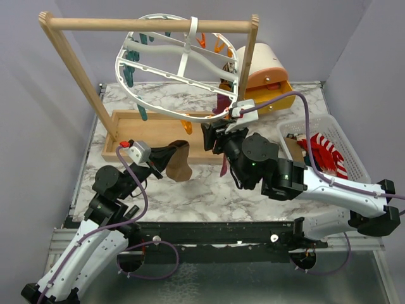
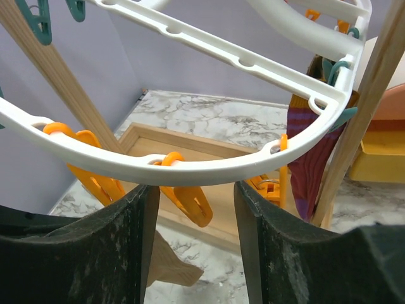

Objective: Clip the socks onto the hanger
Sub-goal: Open the clamp at the hanger.

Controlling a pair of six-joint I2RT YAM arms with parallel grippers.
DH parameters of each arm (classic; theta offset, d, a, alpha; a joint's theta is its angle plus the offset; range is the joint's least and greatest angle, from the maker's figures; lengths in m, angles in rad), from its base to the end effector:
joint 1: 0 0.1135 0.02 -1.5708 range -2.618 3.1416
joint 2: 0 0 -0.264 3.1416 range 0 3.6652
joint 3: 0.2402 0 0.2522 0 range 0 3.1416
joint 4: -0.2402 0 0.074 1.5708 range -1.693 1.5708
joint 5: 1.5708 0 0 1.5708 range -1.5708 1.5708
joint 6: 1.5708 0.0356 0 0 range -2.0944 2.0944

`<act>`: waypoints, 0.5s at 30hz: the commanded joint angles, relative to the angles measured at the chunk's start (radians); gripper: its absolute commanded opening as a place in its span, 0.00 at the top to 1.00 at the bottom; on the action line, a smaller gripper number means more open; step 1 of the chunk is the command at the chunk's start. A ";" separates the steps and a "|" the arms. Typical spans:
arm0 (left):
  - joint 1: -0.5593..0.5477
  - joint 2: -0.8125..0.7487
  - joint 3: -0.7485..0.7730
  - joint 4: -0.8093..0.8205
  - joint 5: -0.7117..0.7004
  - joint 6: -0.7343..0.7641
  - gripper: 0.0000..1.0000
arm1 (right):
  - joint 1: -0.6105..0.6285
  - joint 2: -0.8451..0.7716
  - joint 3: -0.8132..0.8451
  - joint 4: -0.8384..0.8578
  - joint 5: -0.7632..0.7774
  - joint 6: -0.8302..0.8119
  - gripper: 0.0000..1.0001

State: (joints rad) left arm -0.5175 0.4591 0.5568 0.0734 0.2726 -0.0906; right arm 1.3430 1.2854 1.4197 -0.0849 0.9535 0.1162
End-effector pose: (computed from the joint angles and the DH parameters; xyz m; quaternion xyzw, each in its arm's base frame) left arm 0.1065 -0.0716 0.3325 0.2368 0.6016 -0.3104 0.6969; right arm 0.0904 0.2612 0.4637 -0.0808 0.6922 0.1932 0.6906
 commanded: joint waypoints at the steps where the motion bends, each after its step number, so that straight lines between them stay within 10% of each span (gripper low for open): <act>1: -0.003 -0.013 -0.014 0.032 -0.001 -0.008 1.00 | 0.008 -0.012 0.014 -0.039 -0.013 0.062 0.43; 15: -0.003 -0.007 -0.018 0.033 -0.003 -0.003 1.00 | 0.008 -0.035 0.074 -0.225 -0.127 0.206 0.46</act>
State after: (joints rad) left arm -0.5175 0.4553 0.5465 0.0811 0.2726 -0.0902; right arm 1.3430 1.2705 1.4586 -0.2600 0.8753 0.2764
